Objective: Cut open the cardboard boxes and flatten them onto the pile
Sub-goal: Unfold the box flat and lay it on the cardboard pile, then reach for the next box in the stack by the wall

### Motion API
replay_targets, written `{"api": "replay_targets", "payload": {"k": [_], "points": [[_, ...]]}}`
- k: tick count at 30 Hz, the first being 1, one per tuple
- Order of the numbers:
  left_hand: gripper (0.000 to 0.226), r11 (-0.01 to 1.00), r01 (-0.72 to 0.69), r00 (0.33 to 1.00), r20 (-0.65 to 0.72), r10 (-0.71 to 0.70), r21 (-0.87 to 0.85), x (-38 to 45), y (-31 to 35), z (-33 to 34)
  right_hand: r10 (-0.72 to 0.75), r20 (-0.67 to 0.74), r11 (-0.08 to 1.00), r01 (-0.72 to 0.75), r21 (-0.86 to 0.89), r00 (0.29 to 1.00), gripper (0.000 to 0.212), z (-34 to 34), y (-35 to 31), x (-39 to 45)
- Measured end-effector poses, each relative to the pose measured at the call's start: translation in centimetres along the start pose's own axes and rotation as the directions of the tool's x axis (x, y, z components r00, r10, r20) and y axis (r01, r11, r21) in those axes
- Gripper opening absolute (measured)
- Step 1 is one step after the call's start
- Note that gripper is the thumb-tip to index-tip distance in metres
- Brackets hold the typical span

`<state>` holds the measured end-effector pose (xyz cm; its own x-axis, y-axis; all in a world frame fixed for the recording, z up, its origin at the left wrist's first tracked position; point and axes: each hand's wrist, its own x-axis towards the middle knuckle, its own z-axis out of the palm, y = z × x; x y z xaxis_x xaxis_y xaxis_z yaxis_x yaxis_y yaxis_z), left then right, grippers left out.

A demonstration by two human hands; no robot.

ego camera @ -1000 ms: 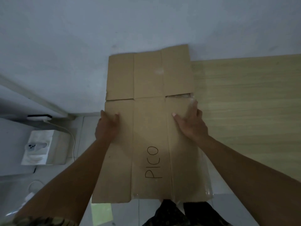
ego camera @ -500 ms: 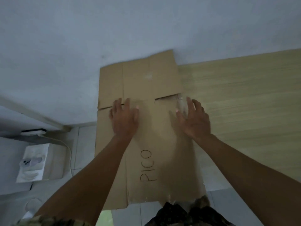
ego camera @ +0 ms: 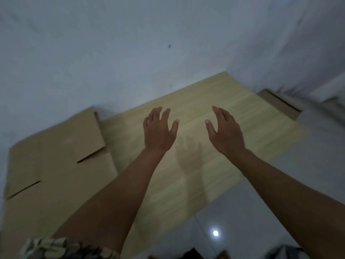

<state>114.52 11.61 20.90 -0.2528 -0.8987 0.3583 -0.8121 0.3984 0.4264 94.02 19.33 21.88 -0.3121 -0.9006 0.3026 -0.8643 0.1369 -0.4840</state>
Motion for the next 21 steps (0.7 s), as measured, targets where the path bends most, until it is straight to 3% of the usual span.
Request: {"api": "replay_targets", "payload": {"k": [10, 18, 21], "points": [[0.069, 0.981, -0.123, 0.988, 0.080, 0.136, -0.150, 6.3, 26.3, 14.3, 0.241, -0.064, 0.967, -0.234, 0.101, 0.968, 0.055, -15.3, 24.1, 4.0], [0.071, 0.958, -0.196, 0.960, 0.158, 0.231, -0.211, 15.8, 40.2, 26.4, 0.395, -0.037, 0.911, -0.386, 0.147, 0.918, 0.052, -20.6, 38.8, 12.9], [0.062, 0.955, -0.165, 0.953, 0.209, 0.219, -0.246, 19.4, 44.8, 30.5, 0.407, -0.023, 0.903, -0.398, 0.162, 0.913, 0.052, -22.4, 44.0, 16.4]]}}
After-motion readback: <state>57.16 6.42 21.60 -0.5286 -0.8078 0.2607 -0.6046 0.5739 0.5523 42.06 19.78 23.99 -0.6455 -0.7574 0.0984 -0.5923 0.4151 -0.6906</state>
